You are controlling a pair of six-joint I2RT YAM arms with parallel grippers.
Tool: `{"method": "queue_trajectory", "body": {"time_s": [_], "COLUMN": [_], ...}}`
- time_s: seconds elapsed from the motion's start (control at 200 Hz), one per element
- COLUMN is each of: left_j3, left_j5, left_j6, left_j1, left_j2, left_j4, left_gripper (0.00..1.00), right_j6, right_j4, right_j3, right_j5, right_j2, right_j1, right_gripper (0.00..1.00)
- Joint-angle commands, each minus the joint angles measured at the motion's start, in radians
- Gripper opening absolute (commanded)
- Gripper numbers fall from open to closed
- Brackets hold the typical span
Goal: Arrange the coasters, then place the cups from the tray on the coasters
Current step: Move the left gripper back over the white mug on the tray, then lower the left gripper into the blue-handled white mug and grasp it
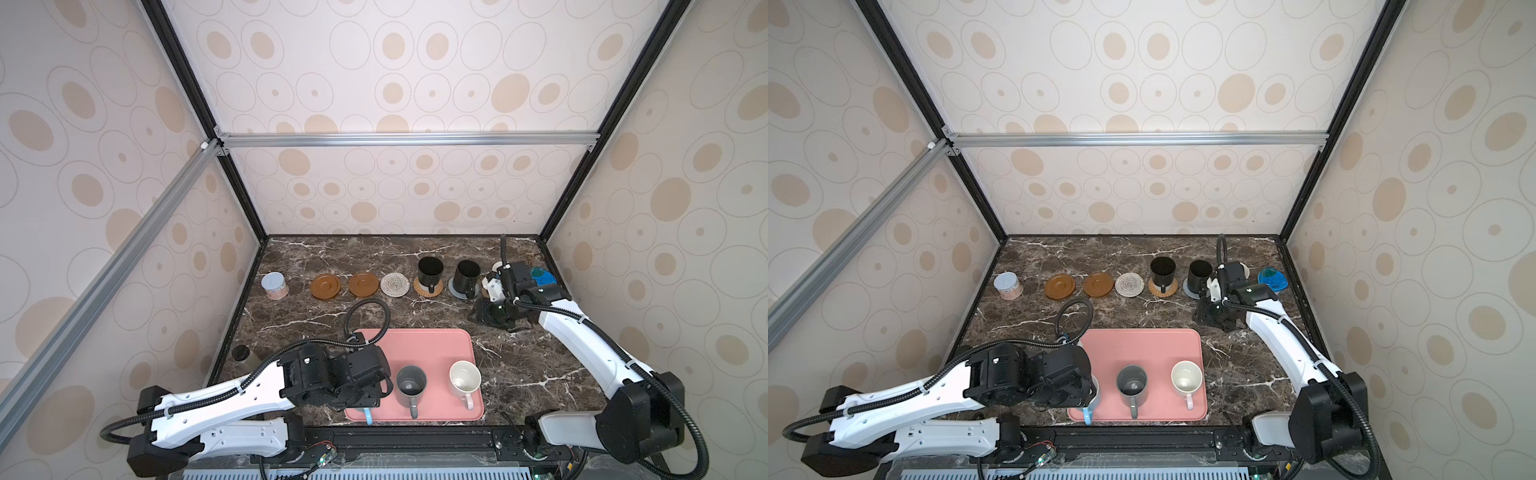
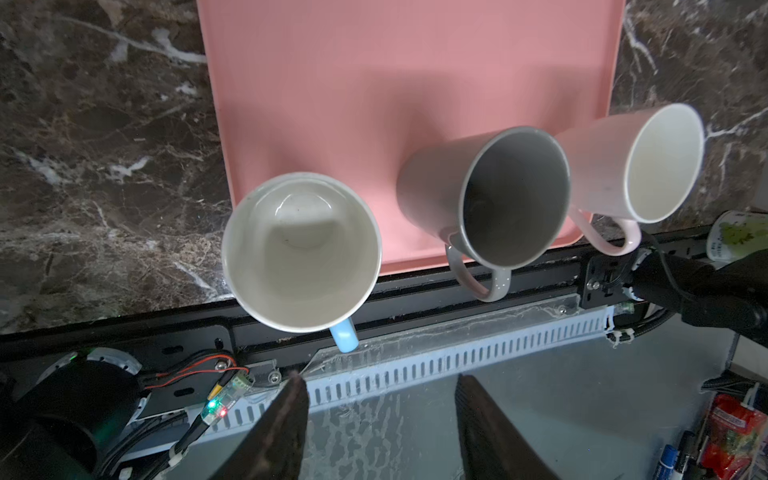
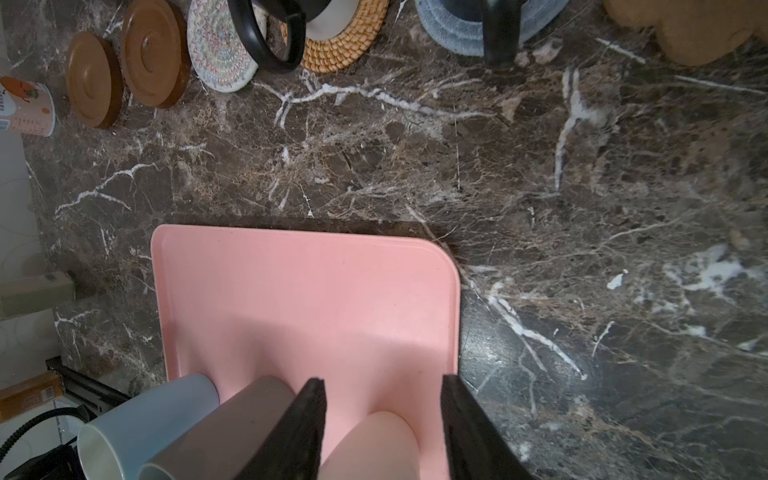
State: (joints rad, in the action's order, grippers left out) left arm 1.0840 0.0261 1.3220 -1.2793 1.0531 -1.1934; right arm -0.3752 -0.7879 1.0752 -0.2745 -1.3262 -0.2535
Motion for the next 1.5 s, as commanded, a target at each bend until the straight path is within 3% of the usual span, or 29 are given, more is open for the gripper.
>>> {"method": "queue_trajectory", "body": {"time_s": [0.0, 0.355, 0.94, 1.281, 1.491], "left_j3": [-0.018, -0.16, -0.287, -0.297, -0.315], "left_j5": [-0.002, -0.056, -0.058, -0.006, 0.024], "left_j6": [0.037, 0.07, 0.048, 0.022, -0.016], "left_j1": [-0.019, -0.026, -0.026, -0.014, 0.04], "left_j2": [0.024, -0.015, 0.056, 0.116, 0.109], "left_j4": [-0.048, 0.066, 0.227, 0.245, 0.266], "left_gripper": [0.59, 0.58, 0.52, 0.38, 0.3], "right_j6": [0.022, 0.018, 0.009, 0.001, -0.002], "right_j4": [-0.002, 0.005, -0.009, -0.014, -0.02], "right_j3": [0.012, -0.006, -0.028, -0.05, -0.055], "right_j5": [-0.011, -0.011, 0.015, 0.033, 0.038], "right_j2": [-0.008, -0.001, 0.036, 0.058, 0.068], "right_j1": [-0.005, -0.005, -0.005, -0.005, -0.005], "right_gripper": [0.49, 0.49, 0.49, 0.49, 0.49]}}
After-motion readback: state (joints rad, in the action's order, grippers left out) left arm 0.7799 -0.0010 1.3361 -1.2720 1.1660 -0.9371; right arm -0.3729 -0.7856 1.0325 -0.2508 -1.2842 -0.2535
